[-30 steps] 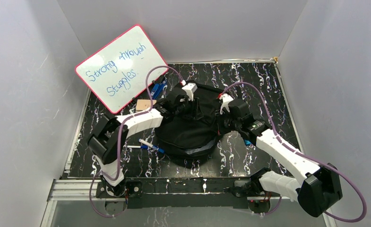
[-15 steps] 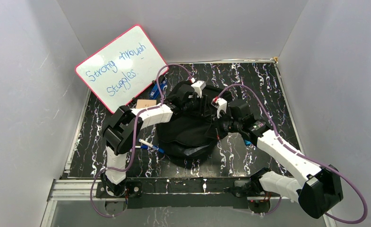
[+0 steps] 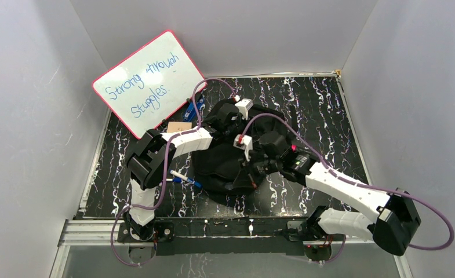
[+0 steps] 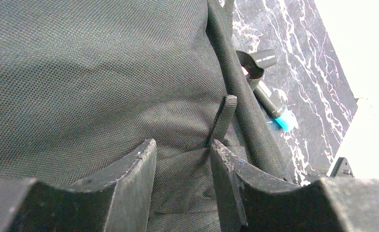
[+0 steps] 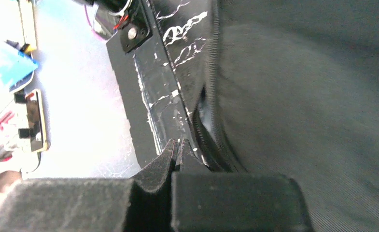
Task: Pack the student bag
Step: Adjust the student bag at the center of the board.
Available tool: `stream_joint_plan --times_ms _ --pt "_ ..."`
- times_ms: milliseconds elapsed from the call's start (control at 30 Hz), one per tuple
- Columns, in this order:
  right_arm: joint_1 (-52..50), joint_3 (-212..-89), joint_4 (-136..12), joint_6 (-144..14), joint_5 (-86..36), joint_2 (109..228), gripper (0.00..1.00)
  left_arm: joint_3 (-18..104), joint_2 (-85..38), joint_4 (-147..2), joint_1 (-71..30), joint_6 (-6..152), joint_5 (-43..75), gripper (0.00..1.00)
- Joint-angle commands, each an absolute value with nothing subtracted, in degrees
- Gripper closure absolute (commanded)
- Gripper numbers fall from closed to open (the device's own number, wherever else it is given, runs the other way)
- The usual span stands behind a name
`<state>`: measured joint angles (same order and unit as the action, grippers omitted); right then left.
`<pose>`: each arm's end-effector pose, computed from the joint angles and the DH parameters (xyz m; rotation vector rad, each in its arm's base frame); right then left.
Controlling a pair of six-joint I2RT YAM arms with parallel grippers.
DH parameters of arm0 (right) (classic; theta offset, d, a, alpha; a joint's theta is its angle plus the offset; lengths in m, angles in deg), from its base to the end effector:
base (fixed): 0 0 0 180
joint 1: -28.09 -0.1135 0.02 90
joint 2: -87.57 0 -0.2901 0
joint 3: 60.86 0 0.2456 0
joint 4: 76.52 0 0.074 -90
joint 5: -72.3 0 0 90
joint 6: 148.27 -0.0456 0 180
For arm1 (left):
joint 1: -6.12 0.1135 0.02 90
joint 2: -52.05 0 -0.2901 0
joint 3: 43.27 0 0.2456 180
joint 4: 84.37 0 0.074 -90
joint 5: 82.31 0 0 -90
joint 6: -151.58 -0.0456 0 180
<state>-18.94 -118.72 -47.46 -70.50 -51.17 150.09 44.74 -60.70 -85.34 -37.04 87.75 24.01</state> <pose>0.1344 0.1811 0.2887 -1.0313 2.0652 1.1983 0.3290 -0.3261 0.2308 0.5093 2.0674 -1.0365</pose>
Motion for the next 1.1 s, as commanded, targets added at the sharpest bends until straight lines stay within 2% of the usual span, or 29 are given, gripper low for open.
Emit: stream_joint_plan --times_ms 0,167,300,400,467,600,733,900,1067 --pt "-25.36 -122.21 -53.79 -72.31 -46.90 151.72 1.00 45.44 -61.27 -83.74 -37.74 87.24 24.13 0.57" --pt "-31.12 -123.84 -54.93 -72.69 -38.97 153.35 1.00 44.25 -60.60 -84.48 -37.67 87.63 23.80 0.57" --pt "-31.45 -123.85 -53.22 -74.14 -27.54 150.33 0.86 40.80 -55.83 -86.01 -37.65 87.56 20.89 0.56" --pt "-31.48 -122.57 -52.15 -75.89 -13.87 144.96 0.63 36.54 -49.47 -86.92 -37.59 86.42 15.34 0.56" --pt "-31.50 -121.48 -51.11 -76.96 -6.00 141.65 0.55 33.44 -43.81 -86.40 -37.61 85.67 10.37 0.55" --pt "-31.38 -120.91 -46.26 -83.52 10.63 137.68 0.50 27.82 -34.37 -82.09 -37.48 85.17 1.39 0.55" --pt "-31.41 -121.69 -33.70 -98.30 24.69 138.42 0.45 23.98 -25.90 -75.78 -37.56 87.06 1.30 0.55" --pt "-30.76 -121.33 -23.53 -112.60 24.65 140.30 0.37 22.02 -18.42 -67.19 -39.13 89.36 6.84 0.56" --pt "-29.86 -119.26 -20.26 -120.78 19.02 139.74 0.27 20.95 -13.61 -61.83 -46.33 87.63 9.93 0.56"
